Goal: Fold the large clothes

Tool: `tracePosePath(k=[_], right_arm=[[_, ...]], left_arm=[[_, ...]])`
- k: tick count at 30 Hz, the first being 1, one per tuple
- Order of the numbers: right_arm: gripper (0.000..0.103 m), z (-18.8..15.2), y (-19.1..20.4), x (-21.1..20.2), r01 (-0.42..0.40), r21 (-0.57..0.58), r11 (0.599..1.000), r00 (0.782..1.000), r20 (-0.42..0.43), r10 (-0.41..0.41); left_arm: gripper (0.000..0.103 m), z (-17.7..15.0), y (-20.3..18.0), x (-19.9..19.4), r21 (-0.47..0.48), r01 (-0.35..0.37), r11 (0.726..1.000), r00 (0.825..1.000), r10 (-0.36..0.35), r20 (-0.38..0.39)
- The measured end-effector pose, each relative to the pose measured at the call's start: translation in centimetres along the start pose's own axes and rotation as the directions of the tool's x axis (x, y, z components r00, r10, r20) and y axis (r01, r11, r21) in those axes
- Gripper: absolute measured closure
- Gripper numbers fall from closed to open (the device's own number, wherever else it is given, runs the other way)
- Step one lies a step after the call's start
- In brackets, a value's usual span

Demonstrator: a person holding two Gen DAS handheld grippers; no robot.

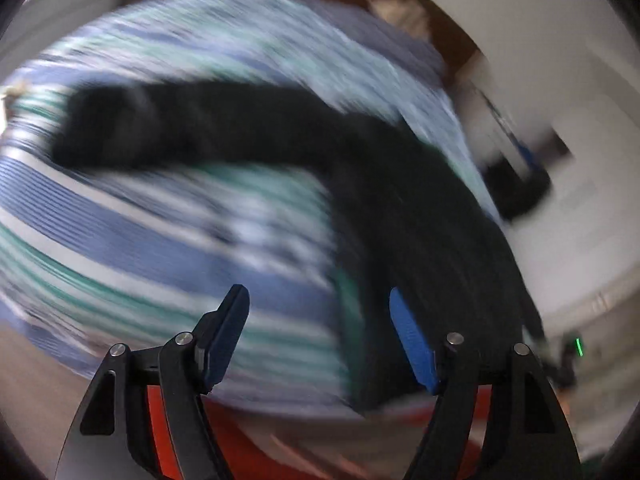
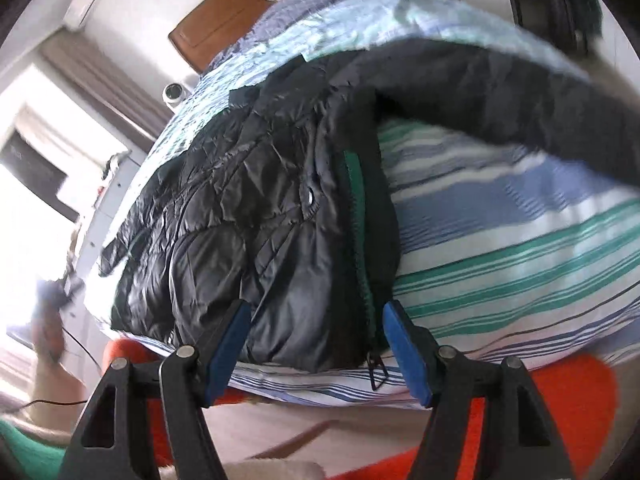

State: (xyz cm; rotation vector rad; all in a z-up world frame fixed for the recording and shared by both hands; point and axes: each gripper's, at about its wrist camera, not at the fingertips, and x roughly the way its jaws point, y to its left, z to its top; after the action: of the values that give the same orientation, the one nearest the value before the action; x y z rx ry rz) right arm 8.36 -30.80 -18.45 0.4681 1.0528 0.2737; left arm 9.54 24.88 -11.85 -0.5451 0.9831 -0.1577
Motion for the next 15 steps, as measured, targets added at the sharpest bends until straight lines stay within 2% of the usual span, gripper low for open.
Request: tracePosePath(k=[3,4,5,6,8,10,11,15], right_arm=[[0.032,0.0,-0.5,1.1,-0.018,0.008,1.0,1.0,-0.011,0.018],[0.037,0.0,-0.7,1.2,-0.035,0.019,0.999,0.999,-0.012,0.035],[0.046,0.0,-0.8,1.4,-0.052,0.028,0.998,0.998,-0.02,0.052],[0.088,0.0,-0.8,1.5,-0.056,0.027,0.998,0.998,-0.033,0.057],[0.092,-0.3,-0.5,1.0,-0.069,0.041,0.997,0.997,-0.036,0.07],[0.092,-0.9,0.2,-0.1,-0.11,0.055,0.992,0.992,-0.049,0.112],[0.092,-1.2,0.4,-0.7,-0.131,0.068,0.989,0.989,-0.053,0.135],[0.093,-2.6,-1.1,1.0,-0.034,0.107,0.994,0.994,-0.102,0.045]], left_arm=[[0.029,-2.3,-3.6,4.2,0.069,0.032,0.997,0.995,-0.025,-0.101],[0.029,-2.8,-4.5,5.5,0.089,0.032,0.995,0.992,-0.02,-0.128],[0.029,-3.3,-5.0,6.4,0.103,0.029,0.994,0.989,-0.013,-0.148],[0.029,-3.5,-5.4,7.6,0.118,0.025,0.993,0.984,-0.004,-0.178],[0.031,-3.8,-5.6,8.9,0.123,0.002,0.992,0.979,0.023,-0.203],[0.044,-3.8,-5.4,8.7,0.114,-0.007,0.993,0.978,0.03,-0.206],[0.046,-3.8,-5.3,8.3,0.116,-0.017,0.993,0.979,0.04,-0.201],[0.047,-3.7,-4.3,8.0,0.101,-0.013,0.995,0.978,0.034,-0.206]])
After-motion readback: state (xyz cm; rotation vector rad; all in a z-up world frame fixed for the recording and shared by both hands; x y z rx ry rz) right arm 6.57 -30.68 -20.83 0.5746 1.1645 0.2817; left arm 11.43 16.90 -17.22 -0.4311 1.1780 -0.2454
